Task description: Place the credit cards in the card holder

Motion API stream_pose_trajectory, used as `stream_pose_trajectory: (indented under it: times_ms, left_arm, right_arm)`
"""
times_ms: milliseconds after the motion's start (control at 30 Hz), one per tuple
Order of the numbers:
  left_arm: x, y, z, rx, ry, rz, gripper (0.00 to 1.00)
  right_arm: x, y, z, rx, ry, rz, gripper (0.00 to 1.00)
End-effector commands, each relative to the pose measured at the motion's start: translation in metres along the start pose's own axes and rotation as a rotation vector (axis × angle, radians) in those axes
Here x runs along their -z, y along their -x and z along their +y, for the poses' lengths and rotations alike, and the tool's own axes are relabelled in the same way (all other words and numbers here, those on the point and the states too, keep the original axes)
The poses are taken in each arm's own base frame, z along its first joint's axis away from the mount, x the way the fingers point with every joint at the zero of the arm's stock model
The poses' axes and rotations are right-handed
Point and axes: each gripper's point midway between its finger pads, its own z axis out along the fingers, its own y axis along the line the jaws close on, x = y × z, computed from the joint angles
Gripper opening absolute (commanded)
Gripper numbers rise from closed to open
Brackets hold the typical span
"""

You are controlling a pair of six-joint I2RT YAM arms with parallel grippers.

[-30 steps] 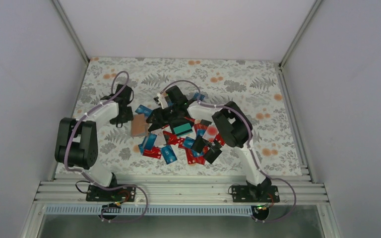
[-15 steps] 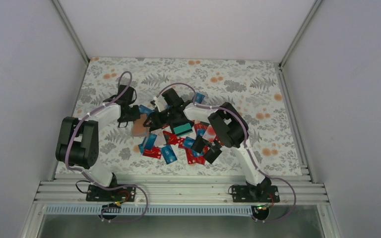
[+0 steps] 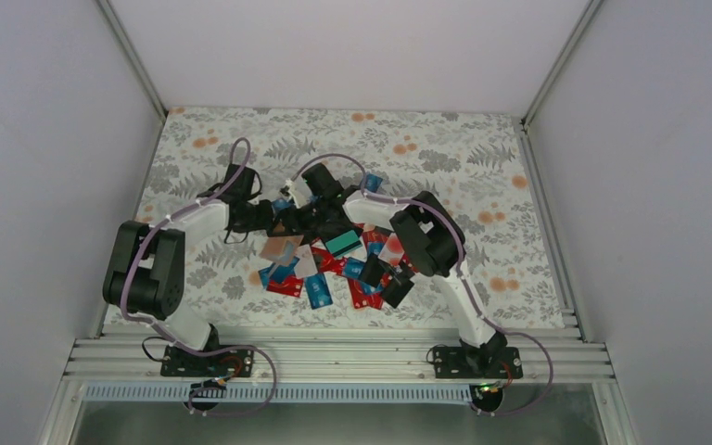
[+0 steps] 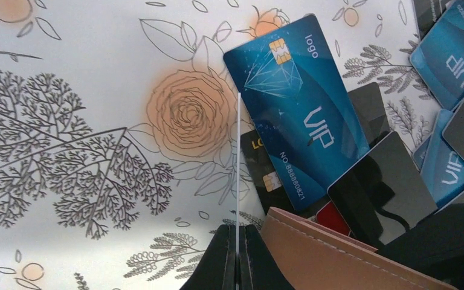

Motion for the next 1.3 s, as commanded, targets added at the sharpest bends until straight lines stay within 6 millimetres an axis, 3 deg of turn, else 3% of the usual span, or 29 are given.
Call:
stream_pose_trajectory:
  times_ms: [0, 333, 533, 733, 833, 1000, 1067, 1167, 1267]
  left_arm:
    - [0.0, -0.023, -0.004, 0.023, -0.037, 0.086, 0.02]
    - [0.015, -0.024, 0.004, 0.043, -0.064, 0.094, 0.02]
    - [0.004, -0.032, 0.01, 0.05, -0.098, 0.136, 0.02]
    - [-0.005, -0.027, 0.002, 0.047, -0.157, 0.136, 0.02]
    - [-0.005, -0.022, 0.002, 0.038, -0.146, 0.136, 0.02]
    - [0.015, -0.011, 0.034, 0.023, 0.083, 0.098, 0.02]
    - [0.02, -0.011, 0.037, 0.023, 0.101, 0.09, 0.02]
    - [0.01, -0.027, 0.027, 0.041, 0.007, 0.133, 0.02]
    - [0.006, -0.037, 0.037, 0.067, 0.049, 0.149, 0.02]
  right_arm:
    - [0.015, 0.02, 0.048, 0.062, 0.038, -0.032, 0.58]
    - [0.008, 0.028, 0.059, 0.03, 0.054, -0.027, 0.58]
    - [0.009, 0.026, 0.072, 0.02, 0.074, -0.01, 0.58]
    - [0.01, 0.027, 0.083, 0.013, 0.106, -0.011, 0.58]
    - [0.002, 0.029, 0.079, -0.002, 0.119, -0.005, 0.59]
    - [-0.009, 0.037, 0.073, -0.014, 0.134, -0.015, 0.58]
    - [-0.014, 0.041, 0.07, -0.019, 0.14, -0.02, 0.58]
    - [-0.024, 0.045, 0.064, -0.031, 0.15, -0.018, 0.58]
    - [-0.034, 0.047, 0.053, -0.045, 0.143, -0.018, 0.58]
